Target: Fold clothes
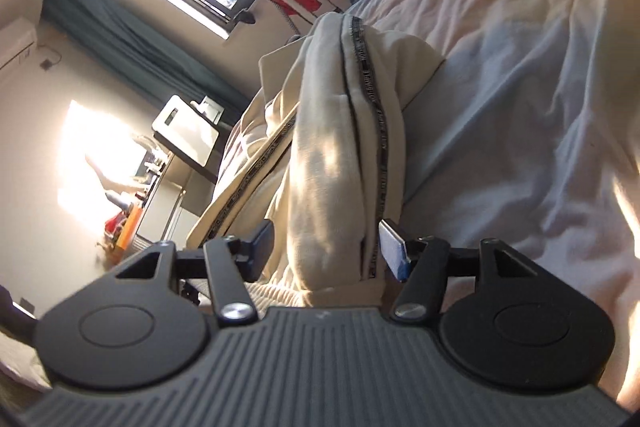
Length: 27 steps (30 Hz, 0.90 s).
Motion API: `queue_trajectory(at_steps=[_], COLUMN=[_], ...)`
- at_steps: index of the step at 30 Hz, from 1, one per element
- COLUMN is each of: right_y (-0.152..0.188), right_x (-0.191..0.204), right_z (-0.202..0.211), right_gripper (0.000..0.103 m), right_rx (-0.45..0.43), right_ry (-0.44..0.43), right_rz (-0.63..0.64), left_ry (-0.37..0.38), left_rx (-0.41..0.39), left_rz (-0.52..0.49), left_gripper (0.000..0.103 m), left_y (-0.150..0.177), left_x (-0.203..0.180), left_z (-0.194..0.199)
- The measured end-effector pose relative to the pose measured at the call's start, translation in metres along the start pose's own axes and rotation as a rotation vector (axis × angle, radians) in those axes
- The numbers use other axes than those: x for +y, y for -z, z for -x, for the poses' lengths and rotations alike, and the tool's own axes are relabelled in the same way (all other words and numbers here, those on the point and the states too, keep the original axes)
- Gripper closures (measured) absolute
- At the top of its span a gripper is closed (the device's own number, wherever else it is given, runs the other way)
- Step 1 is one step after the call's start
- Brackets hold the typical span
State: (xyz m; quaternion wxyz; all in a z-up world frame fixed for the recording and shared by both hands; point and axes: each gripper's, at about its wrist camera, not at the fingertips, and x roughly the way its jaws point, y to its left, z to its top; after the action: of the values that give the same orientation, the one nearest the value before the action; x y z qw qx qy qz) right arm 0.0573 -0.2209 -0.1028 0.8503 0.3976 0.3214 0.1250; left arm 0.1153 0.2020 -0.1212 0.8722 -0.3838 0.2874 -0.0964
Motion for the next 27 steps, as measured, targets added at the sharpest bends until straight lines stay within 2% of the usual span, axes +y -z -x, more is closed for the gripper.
queue_trajectory(at_steps=[2, 4, 6, 10, 12, 13, 14, 19, 22, 27], right_y=[0.003, 0.009, 0.015, 0.019, 0.024, 0.024, 0.025, 0.032, 0.048, 0.082], right_x=[-0.006, 0.0, 0.006, 0.006, 0.012, 0.014, 0.016, 0.026, 0.049, 0.096], right_z=[-0.009, -0.023, -0.033, -0.056, -0.064, -0.064, -0.062, -0.035, -0.036, -0.087], right_gripper=[0.042, 0.042, 0.042, 0.043, 0.056, 0.066, 0.069, 0.072, 0.073, 0.073], right_rx=[0.04, 0.096, 0.106, 0.153, 0.162, 0.154, 0.143, 0.067, 0.066, 0.113], right_ry=[0.042, 0.078, 0.089, 0.007, 0.056, 0.072, 0.074, -0.074, -0.158, -0.282], right_rz=[-0.011, 0.05, 0.108, 0.091, 0.168, 0.186, 0.189, 0.053, 0.011, -0.048], left_ry=[-0.001, -0.004, -0.006, -0.013, -0.013, -0.012, -0.012, -0.018, -0.033, -0.107], left_rx=[-0.001, -0.003, -0.002, -0.002, -0.002, -0.002, -0.006, -0.061, -0.099, -0.132], left_rz=[-0.004, -0.008, -0.007, -0.019, -0.025, -0.031, -0.042, -0.09, -0.129, -0.252], left_gripper=[0.083, 0.083, 0.083, 0.083, 0.083, 0.083, 0.083, 0.085, 0.085, 0.085], left_y=[0.0, 0.0, 0.0, 0.001, 0.001, 0.001, 0.0, -0.021, -0.055, -0.132], left_x=[-0.001, 0.0, 0.0, 0.0, -0.001, -0.002, -0.004, -0.024, -0.043, -0.073], left_z=[0.0, 0.0, -0.001, -0.001, -0.002, -0.001, 0.0, 0.005, 0.001, -0.012])
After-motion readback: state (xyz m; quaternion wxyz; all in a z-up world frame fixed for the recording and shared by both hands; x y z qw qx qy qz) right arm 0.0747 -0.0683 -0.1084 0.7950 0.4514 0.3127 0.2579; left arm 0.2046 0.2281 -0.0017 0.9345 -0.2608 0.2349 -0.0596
